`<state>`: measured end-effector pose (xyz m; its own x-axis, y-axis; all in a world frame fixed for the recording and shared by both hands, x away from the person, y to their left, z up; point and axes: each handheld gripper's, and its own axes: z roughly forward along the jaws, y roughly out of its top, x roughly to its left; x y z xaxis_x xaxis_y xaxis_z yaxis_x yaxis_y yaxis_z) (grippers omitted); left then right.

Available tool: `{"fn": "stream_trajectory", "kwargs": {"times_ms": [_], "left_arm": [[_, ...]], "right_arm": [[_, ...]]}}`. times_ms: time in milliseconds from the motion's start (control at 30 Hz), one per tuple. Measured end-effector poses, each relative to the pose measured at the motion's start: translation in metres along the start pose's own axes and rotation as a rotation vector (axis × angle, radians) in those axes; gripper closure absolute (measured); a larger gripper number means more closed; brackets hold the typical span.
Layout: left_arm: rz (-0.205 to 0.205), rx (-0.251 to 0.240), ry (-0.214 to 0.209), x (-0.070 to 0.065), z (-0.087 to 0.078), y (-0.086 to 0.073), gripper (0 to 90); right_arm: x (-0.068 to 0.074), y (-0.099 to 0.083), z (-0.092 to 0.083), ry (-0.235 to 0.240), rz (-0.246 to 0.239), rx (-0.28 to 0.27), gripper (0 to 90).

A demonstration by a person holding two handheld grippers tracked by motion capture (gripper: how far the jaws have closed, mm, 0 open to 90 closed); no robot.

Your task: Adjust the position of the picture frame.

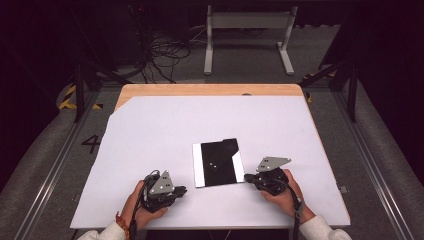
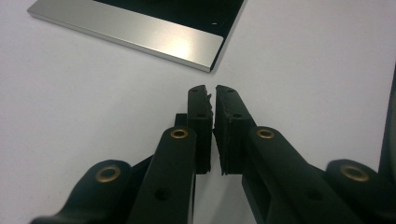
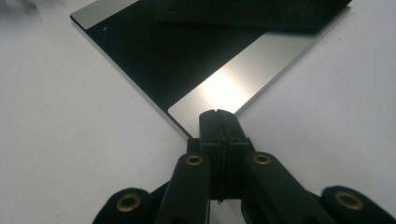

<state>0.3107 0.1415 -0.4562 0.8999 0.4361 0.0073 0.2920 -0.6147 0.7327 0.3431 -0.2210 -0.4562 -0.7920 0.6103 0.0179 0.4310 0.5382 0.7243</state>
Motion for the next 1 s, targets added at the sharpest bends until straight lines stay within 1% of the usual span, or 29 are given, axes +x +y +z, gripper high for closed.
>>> {"fn": "stream_trajectory", "kwargs": {"times_ms": [100, 200, 233, 300, 333, 533, 567, 600, 633, 700, 867, 933, 1000], "left_arm": [[0.002, 0.004, -0.012, -0.002, 0.003, 0.001, 85.0], [0.018, 0.020, -0.016, -0.004, 0.006, 0.002, 84.9], [0.013, 0.017, -0.019, -0.004, 0.006, 0.002, 84.8], [0.014, 0.019, -0.010, -0.004, 0.006, 0.002, 83.9], [0.006, 0.014, -0.010, -0.003, 0.006, 0.002, 83.6], [-0.009, 0.012, 0.012, 0.004, 0.007, 0.000, 83.6], [-0.018, 0.005, 0.009, 0.005, 0.007, 0.000, 83.7], [-0.018, 0.005, 0.009, 0.005, 0.007, 0.000, 83.7], [-0.022, 0.001, 0.009, 0.007, 0.006, 0.000, 83.6], [-0.026, 0.000, 0.009, 0.007, 0.007, 0.000, 83.5], [-0.016, 0.010, 0.018, 0.006, 0.010, 0.003, 82.5], [-0.020, 0.011, 0.017, 0.007, 0.012, 0.003, 82.2], [-0.022, 0.020, 0.029, 0.007, 0.013, 0.004, 82.0]], "right_arm": [[0.002, -0.001, 0.000, 0.004, -0.003, -0.005, 90.0], [0.005, -0.001, 0.001, -0.002, -0.015, -0.011, 90.0], [0.007, -0.001, 0.001, -0.004, -0.019, -0.011, 90.0], [0.010, 0.000, 0.002, -0.001, -0.026, -0.009, 90.0], [0.011, 0.000, 0.002, 0.006, -0.028, -0.007, 90.0], [0.018, 0.002, 0.004, 0.027, -0.046, -0.003, 90.0], [0.019, 0.002, 0.004, 0.034, -0.044, -0.003, 90.0], [0.019, 0.002, 0.004, 0.034, -0.044, -0.003, 90.0], [0.017, 0.002, 0.005, 0.052, -0.034, -0.012, 90.0], [0.016, 0.001, 0.005, 0.064, -0.028, -0.016, 90.0], [0.017, 0.002, 0.006, 0.063, -0.032, -0.014, 90.0], [0.017, 0.002, 0.006, 0.066, -0.031, -0.013, 90.0], [0.018, 0.002, 0.006, 0.067, -0.030, -0.013, 90.0]]}}
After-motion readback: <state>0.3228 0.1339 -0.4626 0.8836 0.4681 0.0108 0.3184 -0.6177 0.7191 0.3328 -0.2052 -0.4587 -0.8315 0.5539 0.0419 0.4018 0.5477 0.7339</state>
